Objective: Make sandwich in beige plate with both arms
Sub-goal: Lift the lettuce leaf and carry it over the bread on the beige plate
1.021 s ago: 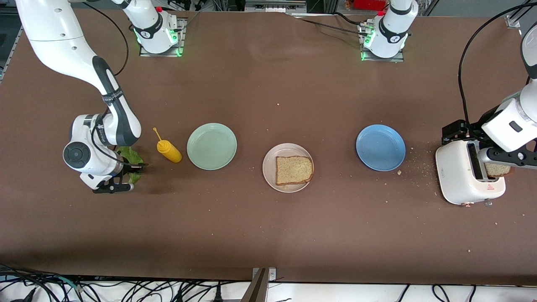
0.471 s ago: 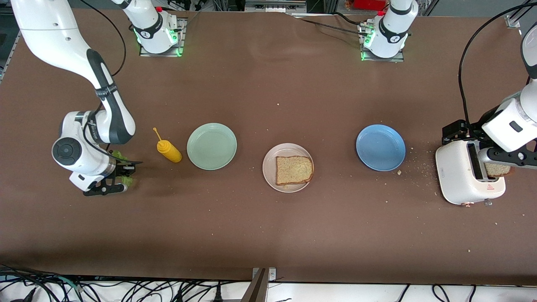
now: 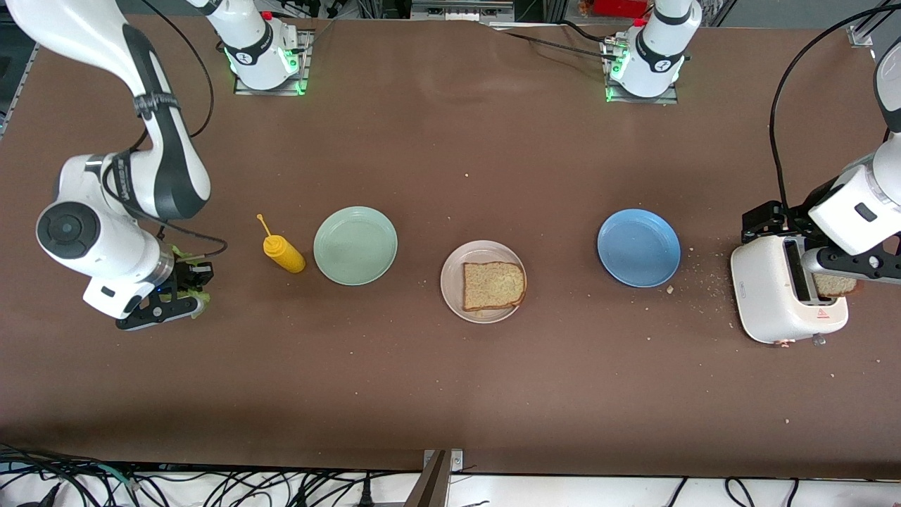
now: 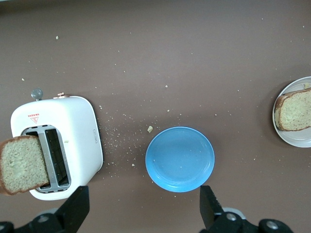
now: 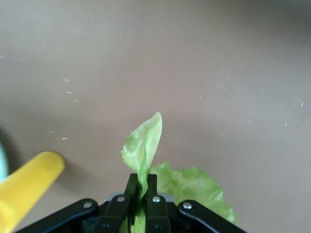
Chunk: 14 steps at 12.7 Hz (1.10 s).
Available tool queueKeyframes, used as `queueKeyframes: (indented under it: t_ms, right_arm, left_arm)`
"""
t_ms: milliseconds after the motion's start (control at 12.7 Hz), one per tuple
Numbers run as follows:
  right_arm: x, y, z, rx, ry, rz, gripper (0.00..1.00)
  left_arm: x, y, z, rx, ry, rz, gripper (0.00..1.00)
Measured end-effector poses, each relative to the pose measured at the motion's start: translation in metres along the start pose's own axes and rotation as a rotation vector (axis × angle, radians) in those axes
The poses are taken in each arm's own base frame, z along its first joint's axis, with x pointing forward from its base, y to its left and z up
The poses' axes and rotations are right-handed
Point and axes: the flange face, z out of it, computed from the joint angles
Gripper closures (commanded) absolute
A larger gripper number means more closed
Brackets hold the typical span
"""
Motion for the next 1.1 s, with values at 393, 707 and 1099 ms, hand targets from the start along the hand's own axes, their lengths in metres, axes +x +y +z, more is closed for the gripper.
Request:
queueKeyframes:
  t_ms: [393, 707, 1099]
  right_arm:
    - [0.017, -0.085, -0.077, 0.065, 0.056, -0.117, 1.00]
    - [0.024, -0.185, -0.095, 0.145, 0.093, -0.228, 1.00]
    - [0.038, -0.299, -0.077, 0.287, 0.193, -0.242, 1.00]
  left_arm:
    - [0.000, -0.001, 0.000, 0.000, 0.000, -0.002, 0.00]
    - [0.000, -0.002, 0.000, 0.000, 0.000, -0.002, 0.00]
    - [0.000, -0.003, 0.000, 0.001, 0.000, -0.004, 0.00]
